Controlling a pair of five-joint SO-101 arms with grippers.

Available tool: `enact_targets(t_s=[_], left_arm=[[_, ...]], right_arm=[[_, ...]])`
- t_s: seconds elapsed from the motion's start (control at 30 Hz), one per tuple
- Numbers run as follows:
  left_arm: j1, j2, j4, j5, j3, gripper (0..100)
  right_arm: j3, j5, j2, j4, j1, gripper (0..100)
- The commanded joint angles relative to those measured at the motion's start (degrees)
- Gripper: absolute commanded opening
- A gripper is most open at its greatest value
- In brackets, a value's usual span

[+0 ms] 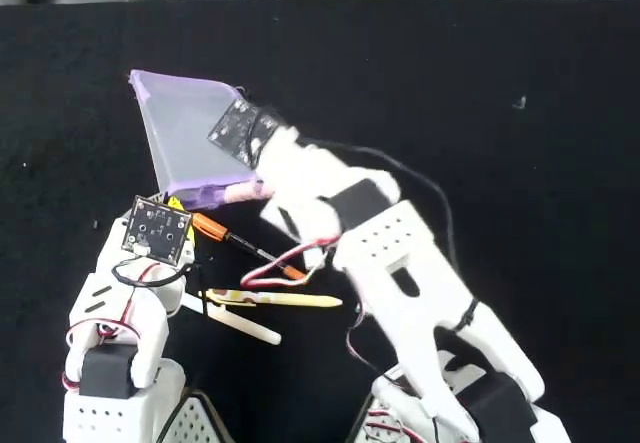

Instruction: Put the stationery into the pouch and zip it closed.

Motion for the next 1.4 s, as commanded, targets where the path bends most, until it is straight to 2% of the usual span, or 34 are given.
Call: enact_targets(t_s=[0.0,0.2,0.4,0.6,0.67,1.37], left_arm=[[-0.3,-0.2,-1.0,0.3,-3.4,3],[-0.2,-0.2,-0.9,2.8,-3.6,3],[-0.2,-0.2,-0.9,4.1,-3.7,3],[-0.2,-0.2,-0.9,4.1,-3.7,3],[-0.2,-0.2,-0.9,4.1,-3.6,3],[-0.3,-0.2,-0.9,4.1,-3.5,3]], right_arm=[[2.4,-2.6,-0.2,-9.2,-1.4,1.5],[5.4,-7.4,-0.2,-15.6,-1.4,1.6],[6.8,-8.2,3.6,-21.4,-1.7,2.5],[6.7,-7.6,7.7,-24.1,-6.0,18.3],[6.7,-7.5,7.8,-24.0,-7.4,20.4],[13.9,-3.6,7.8,-34.9,-11.2,20.9]])
